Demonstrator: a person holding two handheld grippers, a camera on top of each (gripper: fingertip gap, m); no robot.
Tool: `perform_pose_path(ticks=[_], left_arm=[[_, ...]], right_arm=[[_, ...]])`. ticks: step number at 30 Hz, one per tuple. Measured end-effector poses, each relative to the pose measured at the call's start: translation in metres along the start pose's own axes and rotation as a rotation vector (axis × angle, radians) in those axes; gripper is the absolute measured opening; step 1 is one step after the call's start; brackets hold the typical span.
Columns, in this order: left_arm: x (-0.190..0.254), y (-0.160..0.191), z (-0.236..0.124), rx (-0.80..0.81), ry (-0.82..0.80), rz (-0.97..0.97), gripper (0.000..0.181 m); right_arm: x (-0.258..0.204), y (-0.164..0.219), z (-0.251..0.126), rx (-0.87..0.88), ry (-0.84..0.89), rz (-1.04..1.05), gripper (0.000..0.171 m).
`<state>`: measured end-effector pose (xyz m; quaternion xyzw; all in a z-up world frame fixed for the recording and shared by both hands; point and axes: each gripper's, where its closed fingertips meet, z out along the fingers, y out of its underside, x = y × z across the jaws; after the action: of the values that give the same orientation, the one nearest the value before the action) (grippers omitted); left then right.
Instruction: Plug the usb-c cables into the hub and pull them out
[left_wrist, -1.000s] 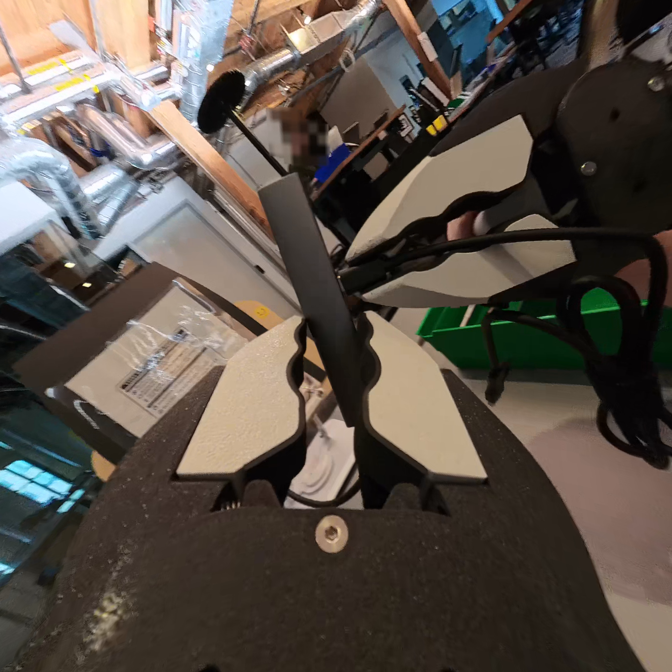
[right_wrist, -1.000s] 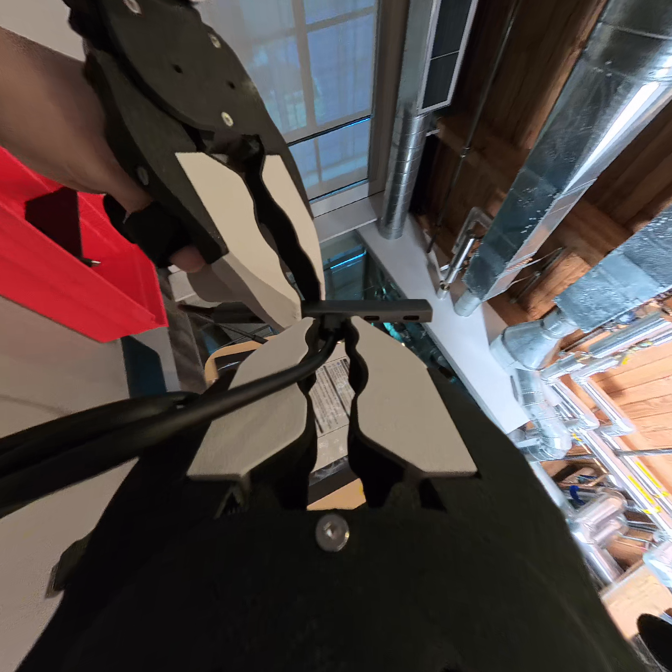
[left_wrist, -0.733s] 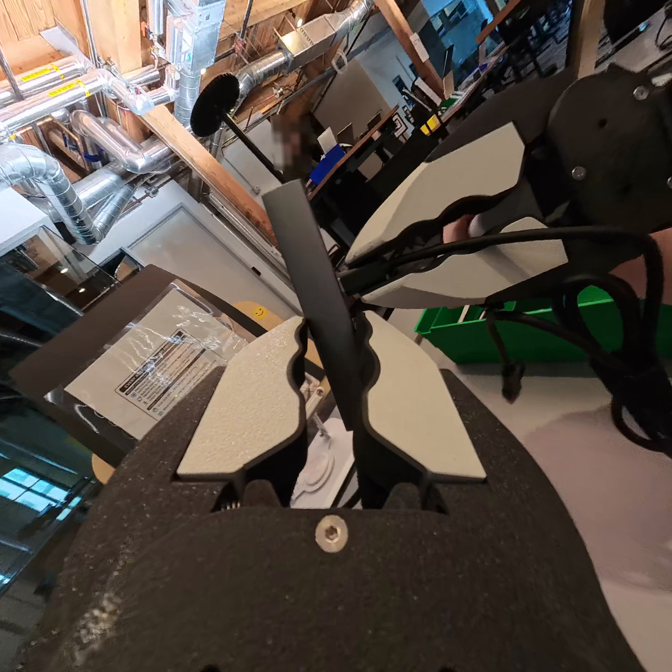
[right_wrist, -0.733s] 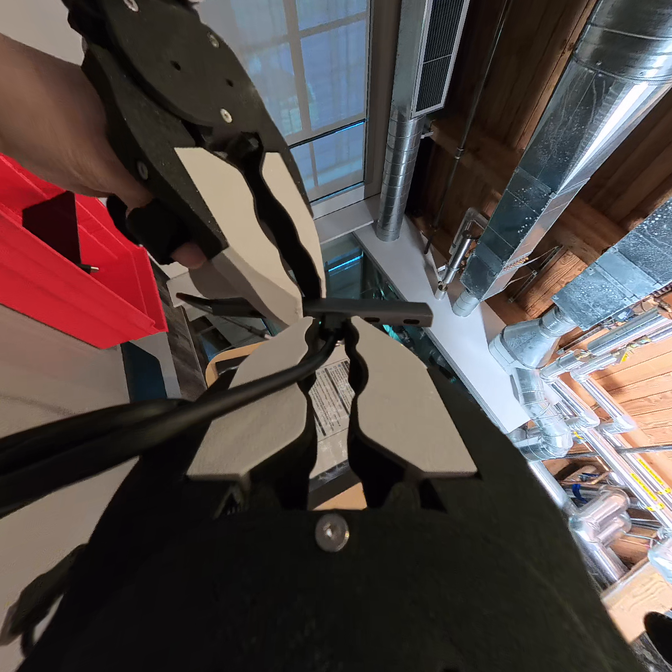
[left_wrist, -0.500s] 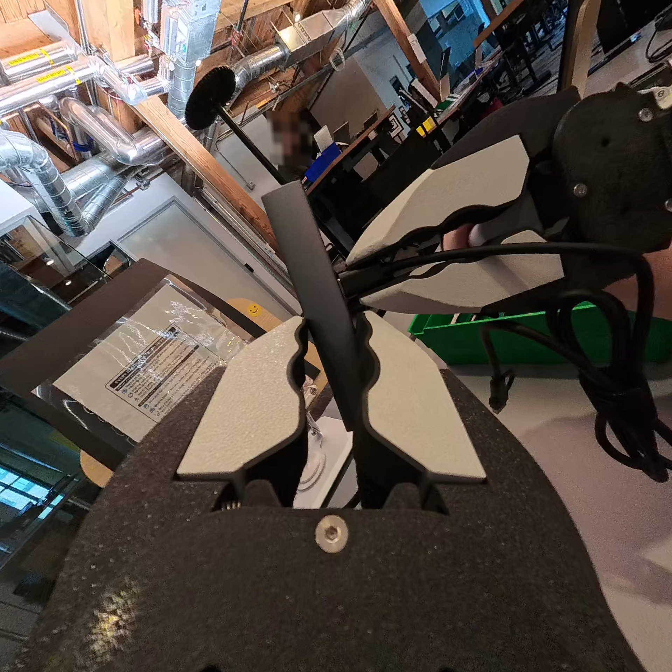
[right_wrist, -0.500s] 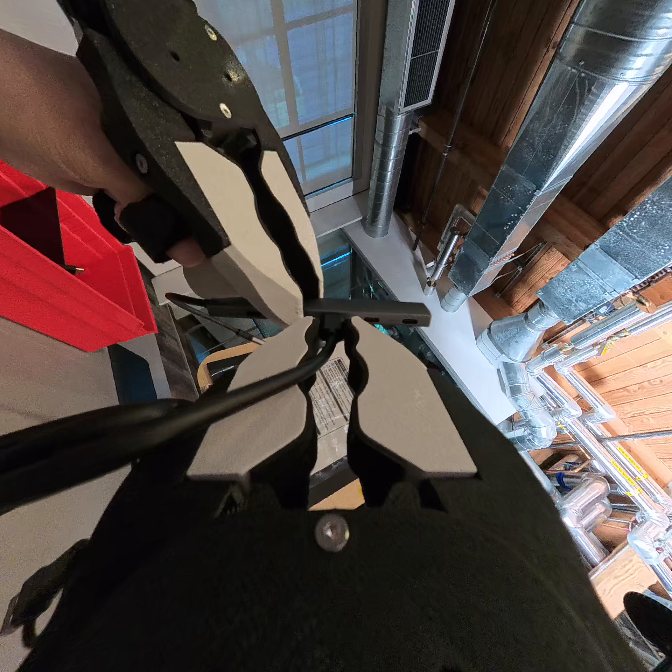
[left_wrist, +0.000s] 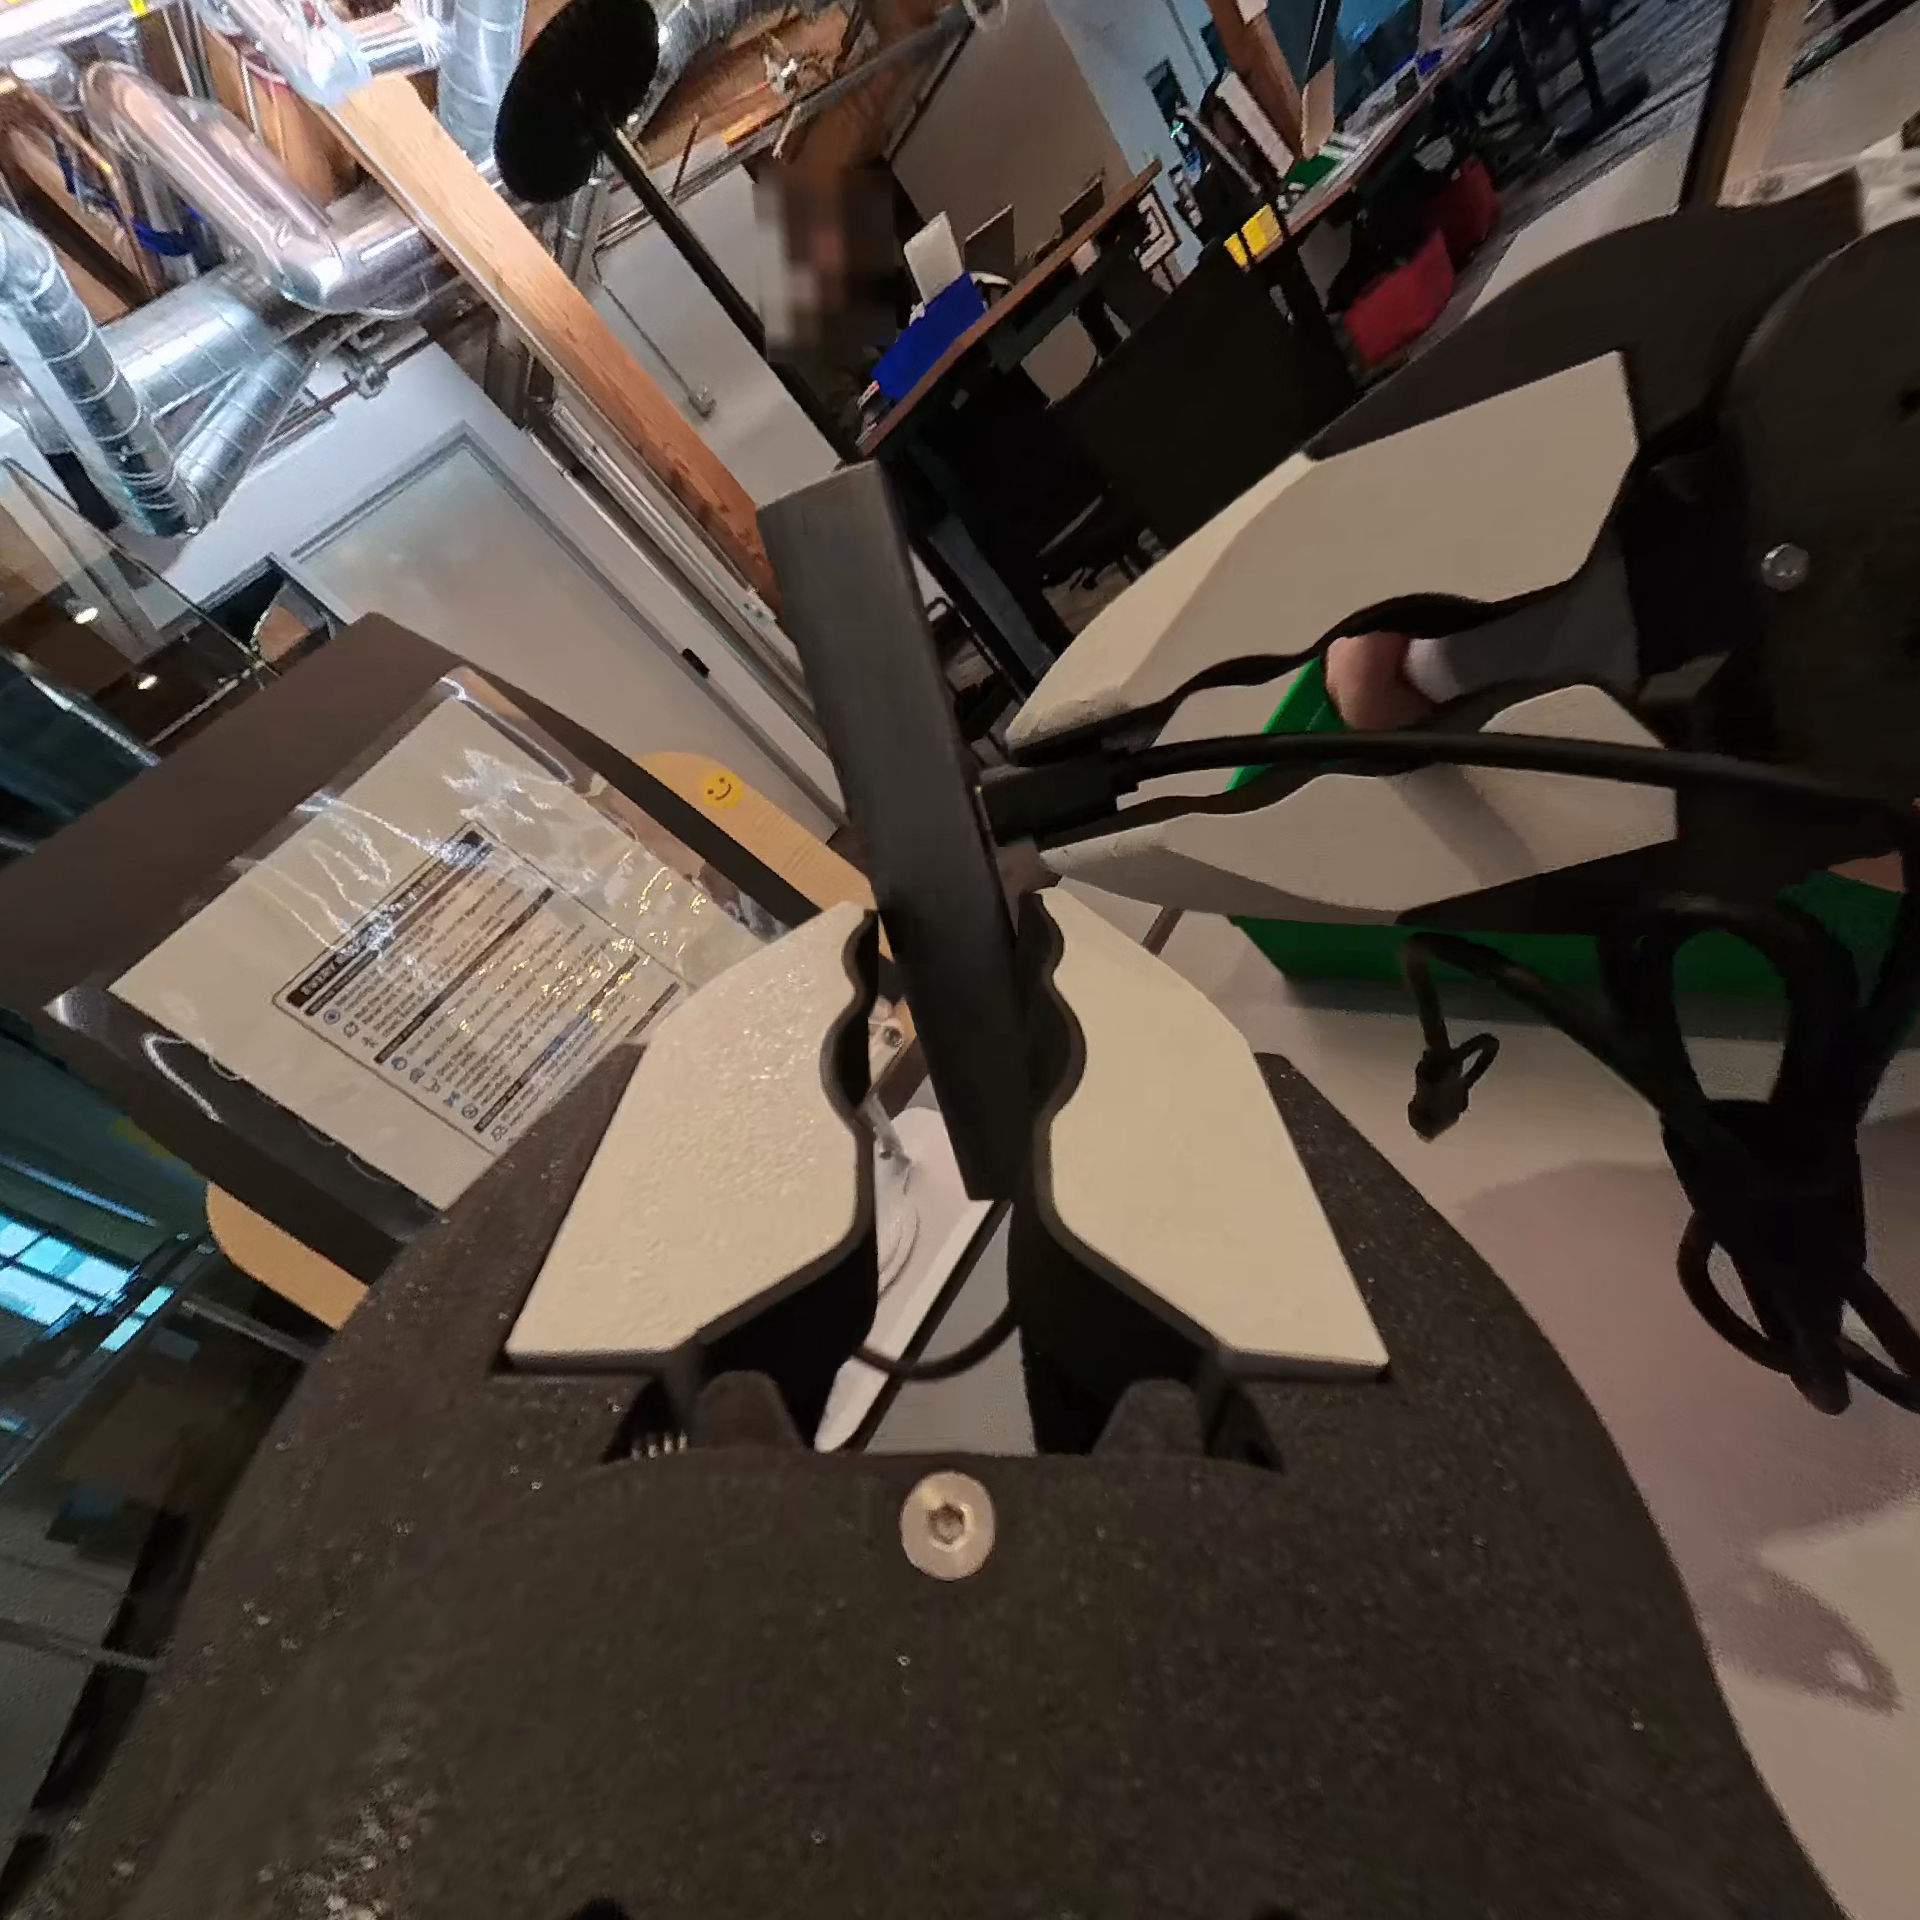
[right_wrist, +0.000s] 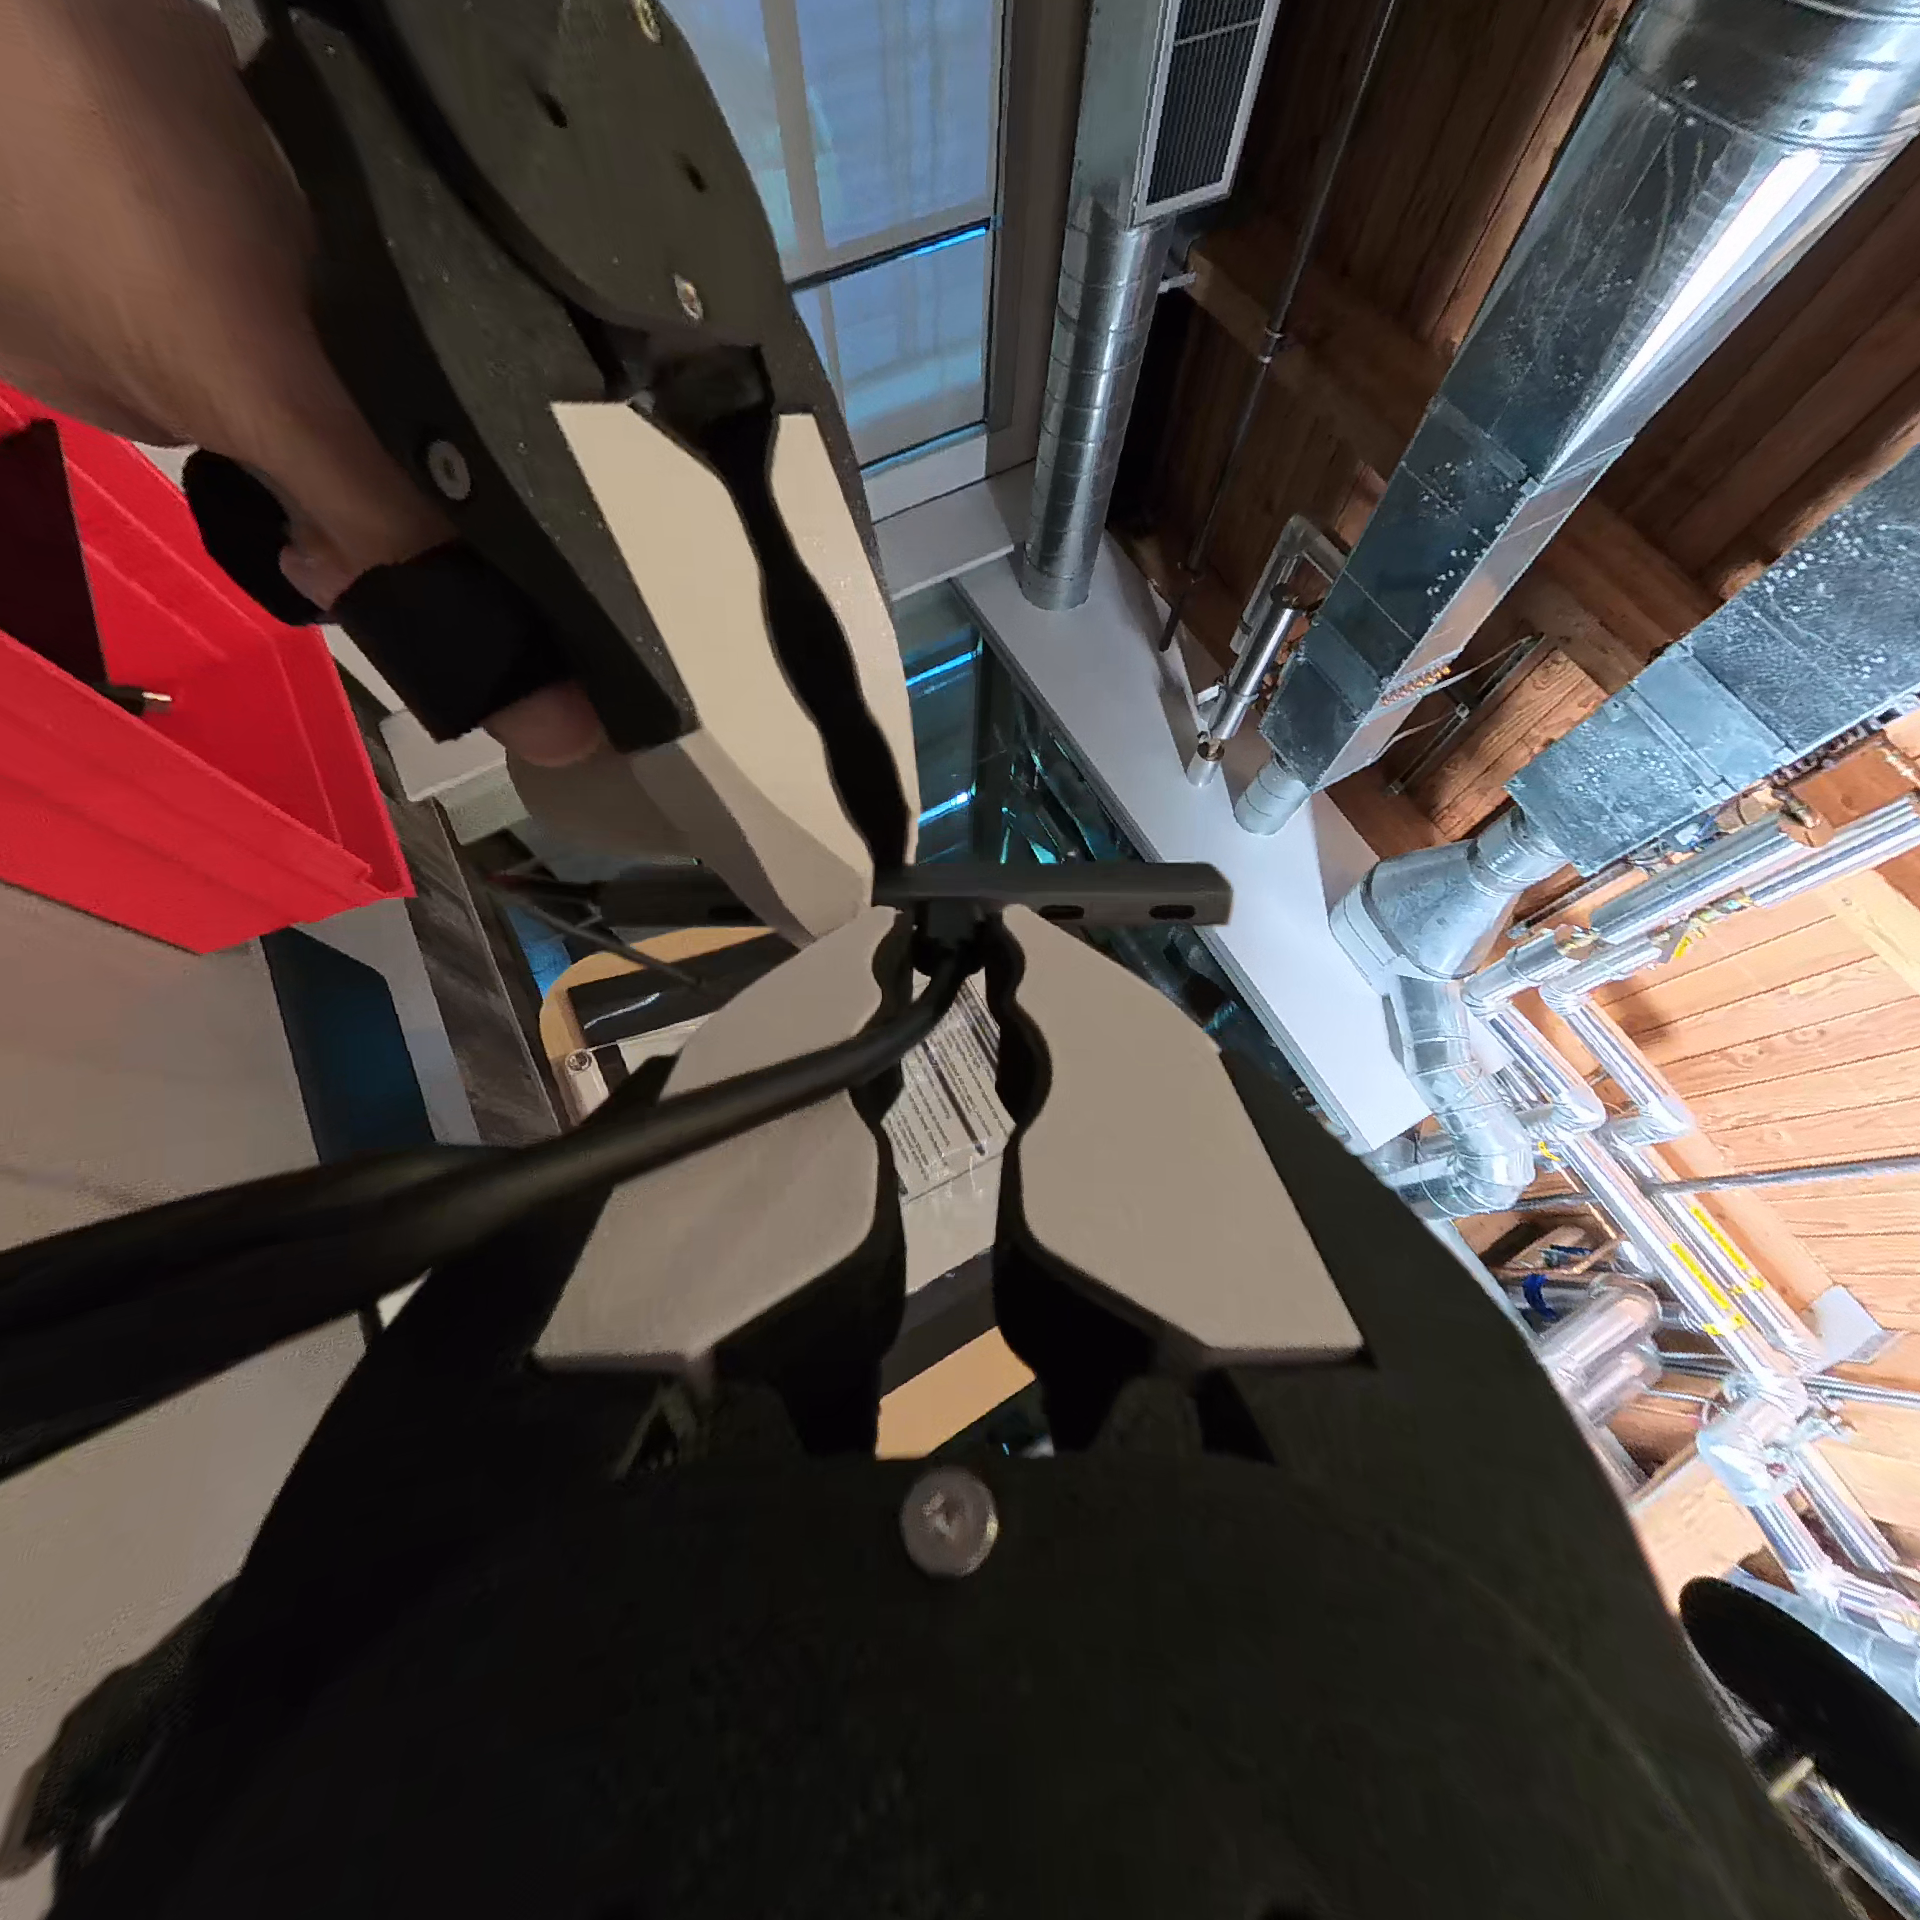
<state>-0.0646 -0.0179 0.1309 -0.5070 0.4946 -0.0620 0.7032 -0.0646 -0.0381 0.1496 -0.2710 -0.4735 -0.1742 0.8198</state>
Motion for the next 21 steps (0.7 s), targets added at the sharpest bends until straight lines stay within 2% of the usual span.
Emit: perform_pose_path(ticks=[5,11,13,16,19,21], left_arm=[[-0.005,0.010,0.000,-0.044,-0.010,0.022,0.023],[-0.018,0.025,-0.005,-0.076,0.030,-0.003,0.022],[-0.023,0.037,-0.008,-0.138,0.040,0.019,0.022],[-0.017,0.045,-0.009,-0.169,0.116,0.000,0.022],[-0.005,0.053,-0.006,-0.208,0.185,-0.008,0.022],[0.005,0.056,-0.005,-0.223,0.239,-0.023,0.022]], right_arm=[[-0.008,0.004,0.006,-0.032,-0.010,-0.012,0.014],[-0.025,0.029,0.003,-0.104,-0.181,-0.079,0.019],[-0.029,0.039,0.001,-0.140,-0.202,-0.117,0.022],[-0.024,0.044,0.002,-0.137,-0.139,-0.178,0.027],[-0.030,0.048,0.007,-0.166,-0.120,-0.290,0.043],[-0.043,0.052,0.010,-0.199,-0.165,-0.331,0.049]])
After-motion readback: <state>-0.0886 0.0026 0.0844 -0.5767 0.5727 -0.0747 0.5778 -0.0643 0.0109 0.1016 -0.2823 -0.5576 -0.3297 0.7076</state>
